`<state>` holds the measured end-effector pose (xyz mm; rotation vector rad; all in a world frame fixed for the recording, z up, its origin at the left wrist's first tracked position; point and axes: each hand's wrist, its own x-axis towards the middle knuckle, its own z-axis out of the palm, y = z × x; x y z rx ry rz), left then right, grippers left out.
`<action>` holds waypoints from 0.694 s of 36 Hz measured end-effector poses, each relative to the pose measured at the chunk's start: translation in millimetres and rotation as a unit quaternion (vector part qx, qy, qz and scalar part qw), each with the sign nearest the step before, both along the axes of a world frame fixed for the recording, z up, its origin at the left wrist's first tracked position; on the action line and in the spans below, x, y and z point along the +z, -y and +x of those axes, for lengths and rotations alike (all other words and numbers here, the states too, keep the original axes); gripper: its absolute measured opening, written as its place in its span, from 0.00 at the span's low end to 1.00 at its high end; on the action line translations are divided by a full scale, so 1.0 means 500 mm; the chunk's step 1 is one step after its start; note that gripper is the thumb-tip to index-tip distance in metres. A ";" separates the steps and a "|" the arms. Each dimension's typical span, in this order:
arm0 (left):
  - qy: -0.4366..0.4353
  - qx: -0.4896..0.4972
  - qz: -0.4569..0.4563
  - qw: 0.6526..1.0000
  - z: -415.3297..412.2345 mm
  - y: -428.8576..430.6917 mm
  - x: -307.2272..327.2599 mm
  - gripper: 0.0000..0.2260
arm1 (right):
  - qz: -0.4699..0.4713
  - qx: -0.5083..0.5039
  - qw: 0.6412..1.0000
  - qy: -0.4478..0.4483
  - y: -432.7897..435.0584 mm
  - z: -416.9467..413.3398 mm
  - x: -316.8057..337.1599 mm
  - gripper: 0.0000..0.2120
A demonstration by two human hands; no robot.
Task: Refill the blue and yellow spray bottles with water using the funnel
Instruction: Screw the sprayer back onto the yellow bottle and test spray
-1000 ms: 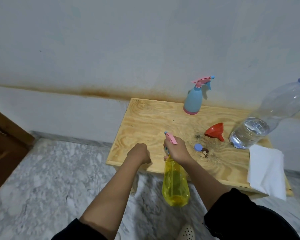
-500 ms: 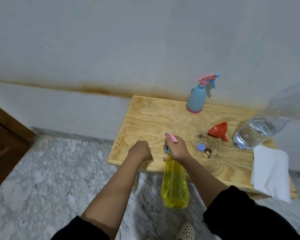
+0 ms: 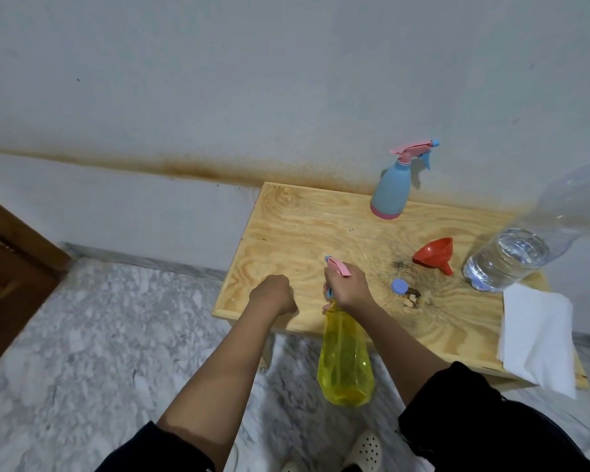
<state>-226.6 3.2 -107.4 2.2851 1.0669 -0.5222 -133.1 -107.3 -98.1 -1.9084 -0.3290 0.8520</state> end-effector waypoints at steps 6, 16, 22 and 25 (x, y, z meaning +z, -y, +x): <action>-0.004 -0.004 0.003 1.000 -0.006 -0.002 0.000 0.11 | -0.013 -0.009 1.000 0.019 -0.001 -0.005 -0.008 0.12; 0.012 -0.005 0.000 1.000 -0.014 0.004 0.006 0.12 | 0.059 -0.017 0.995 0.078 0.005 -0.009 0.010 0.06; 0.032 -0.019 -0.002 0.999 -0.018 0.010 0.023 0.15 | 0.090 -0.027 0.986 0.136 0.005 -0.004 0.038 0.07; 0.057 -0.040 -0.021 0.997 -0.017 0.014 0.040 0.09 | 0.106 -0.042 0.979 0.170 0.000 0.002 0.058 0.09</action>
